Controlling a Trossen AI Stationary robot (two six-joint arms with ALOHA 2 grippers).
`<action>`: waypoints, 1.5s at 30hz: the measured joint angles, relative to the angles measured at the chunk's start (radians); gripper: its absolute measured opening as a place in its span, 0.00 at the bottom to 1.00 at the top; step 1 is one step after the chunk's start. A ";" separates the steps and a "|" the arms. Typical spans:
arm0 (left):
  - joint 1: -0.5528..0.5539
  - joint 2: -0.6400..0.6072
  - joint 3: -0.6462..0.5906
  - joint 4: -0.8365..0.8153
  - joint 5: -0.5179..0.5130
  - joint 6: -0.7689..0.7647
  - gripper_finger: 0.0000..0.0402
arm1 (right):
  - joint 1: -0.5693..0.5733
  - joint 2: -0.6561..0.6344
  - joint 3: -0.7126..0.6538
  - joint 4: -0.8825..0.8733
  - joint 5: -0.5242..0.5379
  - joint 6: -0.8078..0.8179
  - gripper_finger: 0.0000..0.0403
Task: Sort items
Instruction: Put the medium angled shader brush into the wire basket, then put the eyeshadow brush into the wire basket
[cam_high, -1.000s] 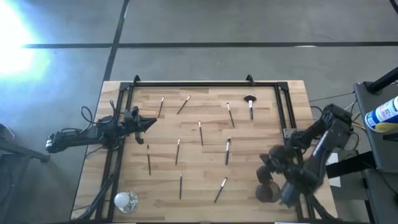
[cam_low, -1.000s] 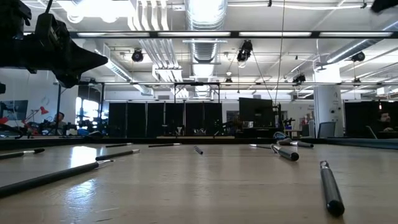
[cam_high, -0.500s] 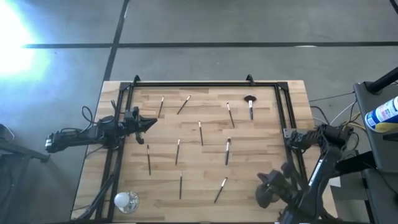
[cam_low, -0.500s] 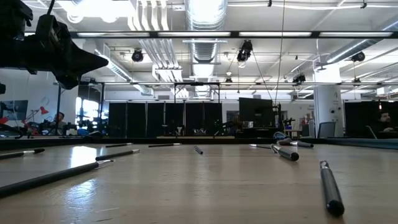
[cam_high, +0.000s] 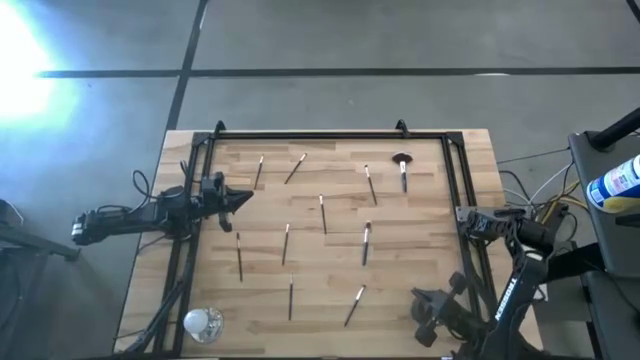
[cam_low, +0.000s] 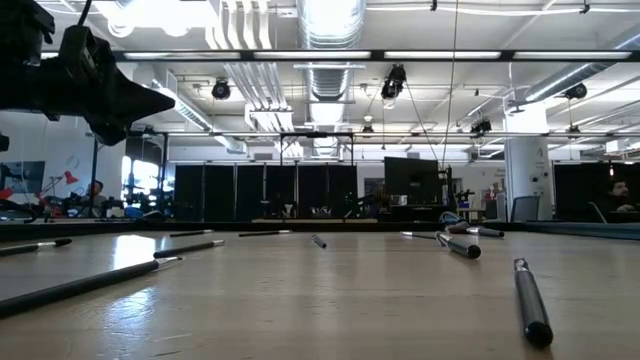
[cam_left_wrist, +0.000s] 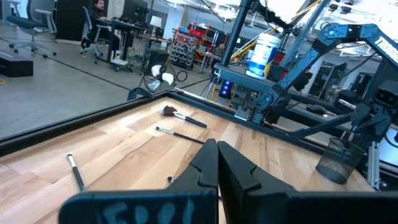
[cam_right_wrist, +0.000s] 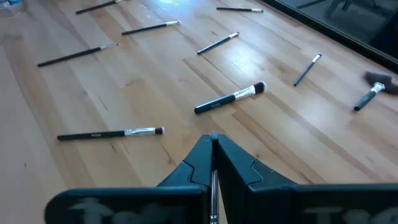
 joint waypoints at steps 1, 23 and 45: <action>0.000 0.002 0.000 0.000 0.000 0.000 0.00 | 0.001 0.009 0.000 0.001 0.000 0.000 0.02; 0.000 0.013 0.000 -0.001 0.000 -0.010 0.00 | 0.008 0.023 0.003 0.005 -0.086 0.000 0.02; 0.000 0.013 0.000 0.000 0.057 -0.011 0.00 | -0.132 -0.157 0.008 0.161 -0.008 -0.340 0.02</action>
